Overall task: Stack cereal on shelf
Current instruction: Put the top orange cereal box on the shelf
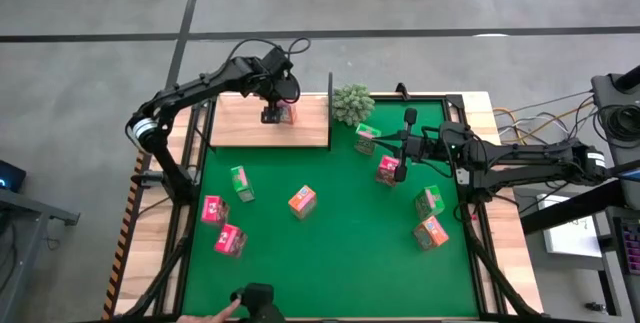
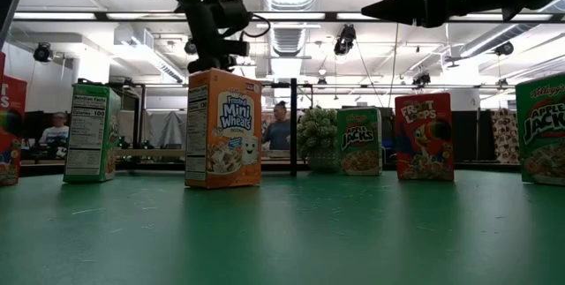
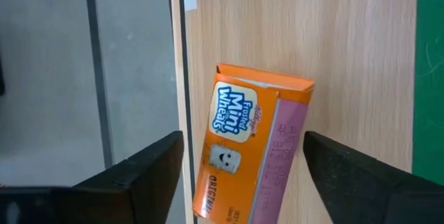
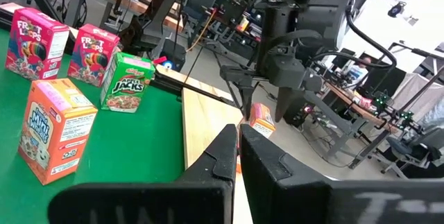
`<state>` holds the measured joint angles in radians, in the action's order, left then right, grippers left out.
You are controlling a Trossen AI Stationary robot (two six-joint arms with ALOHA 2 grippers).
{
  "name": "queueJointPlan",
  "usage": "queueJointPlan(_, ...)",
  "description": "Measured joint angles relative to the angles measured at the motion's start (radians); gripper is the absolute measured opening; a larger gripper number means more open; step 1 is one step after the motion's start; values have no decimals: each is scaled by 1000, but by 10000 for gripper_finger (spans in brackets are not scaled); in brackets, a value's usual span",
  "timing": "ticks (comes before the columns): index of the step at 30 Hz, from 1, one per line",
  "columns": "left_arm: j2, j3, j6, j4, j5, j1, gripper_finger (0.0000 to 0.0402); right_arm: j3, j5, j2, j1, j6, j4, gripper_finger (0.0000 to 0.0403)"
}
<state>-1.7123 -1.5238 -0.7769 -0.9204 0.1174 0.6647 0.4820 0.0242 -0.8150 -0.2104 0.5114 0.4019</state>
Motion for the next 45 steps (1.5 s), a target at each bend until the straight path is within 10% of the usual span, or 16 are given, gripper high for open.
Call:
queueJointPlan(18,2,0,-1,-25,7,0,176,0,0,0,0,-2,0,9)
queueJointPlan(45,92,0,-53,-180,111,238,169,0,1,0,0,-12,-9,9)
